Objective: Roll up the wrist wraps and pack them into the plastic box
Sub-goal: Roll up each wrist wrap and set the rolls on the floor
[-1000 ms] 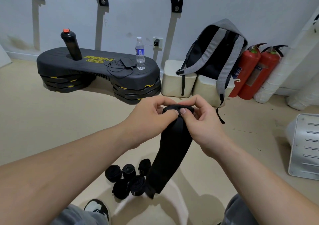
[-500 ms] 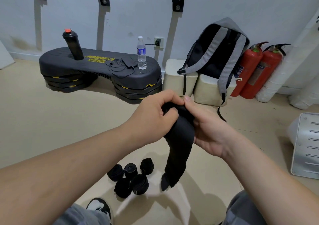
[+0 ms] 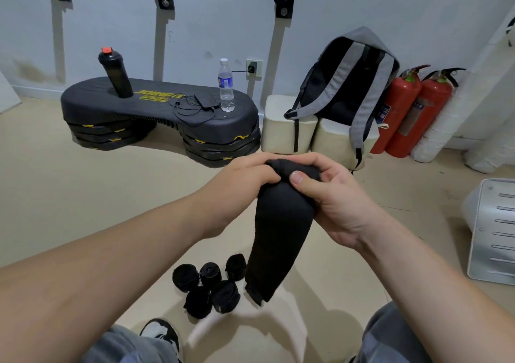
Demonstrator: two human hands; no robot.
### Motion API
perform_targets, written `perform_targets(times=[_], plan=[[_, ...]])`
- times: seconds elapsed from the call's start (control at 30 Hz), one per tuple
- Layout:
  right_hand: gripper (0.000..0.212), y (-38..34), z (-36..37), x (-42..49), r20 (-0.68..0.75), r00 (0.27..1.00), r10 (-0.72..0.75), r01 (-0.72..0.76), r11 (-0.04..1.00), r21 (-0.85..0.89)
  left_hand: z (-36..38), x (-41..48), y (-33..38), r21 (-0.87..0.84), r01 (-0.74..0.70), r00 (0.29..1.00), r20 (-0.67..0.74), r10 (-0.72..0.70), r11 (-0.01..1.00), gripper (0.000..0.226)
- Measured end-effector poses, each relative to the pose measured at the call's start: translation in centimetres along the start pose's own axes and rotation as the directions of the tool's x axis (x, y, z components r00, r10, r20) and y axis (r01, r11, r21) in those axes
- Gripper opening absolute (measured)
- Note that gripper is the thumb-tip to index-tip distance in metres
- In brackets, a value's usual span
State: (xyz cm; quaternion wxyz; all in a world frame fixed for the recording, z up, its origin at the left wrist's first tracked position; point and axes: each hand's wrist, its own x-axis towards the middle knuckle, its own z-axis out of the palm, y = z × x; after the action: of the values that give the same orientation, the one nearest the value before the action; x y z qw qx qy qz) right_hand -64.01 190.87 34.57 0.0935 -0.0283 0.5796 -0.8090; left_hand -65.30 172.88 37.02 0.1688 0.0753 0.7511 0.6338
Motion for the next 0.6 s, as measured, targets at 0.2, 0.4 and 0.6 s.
perform_targets(times=[0.2, 0.4, 0.6], plan=[[0.036, 0.6, 0.1, 0.2, -0.028, 0.982, -0.184, 0.173, 0.958, -0.227, 0.4, 0.3, -1.5, -0.004, 0.084, 0.996, 0.027, -0.084, 0.996, 0.030], [0.040, 0.1, 0.2, 0.4, -0.112, 0.992, -0.062, 0.049, 0.992, -0.113, 0.2, 0.1, -1.1, 0.076, -0.035, 0.998, -0.059, 0.039, 0.997, 0.017], [0.047, -0.4, -0.1, 0.1, 0.112, 0.965, 0.238, -0.240, 0.971, 0.004, 0.1, -0.4, -0.4, 0.092, -0.170, 0.980, -0.088, 0.178, 0.981, 0.011]])
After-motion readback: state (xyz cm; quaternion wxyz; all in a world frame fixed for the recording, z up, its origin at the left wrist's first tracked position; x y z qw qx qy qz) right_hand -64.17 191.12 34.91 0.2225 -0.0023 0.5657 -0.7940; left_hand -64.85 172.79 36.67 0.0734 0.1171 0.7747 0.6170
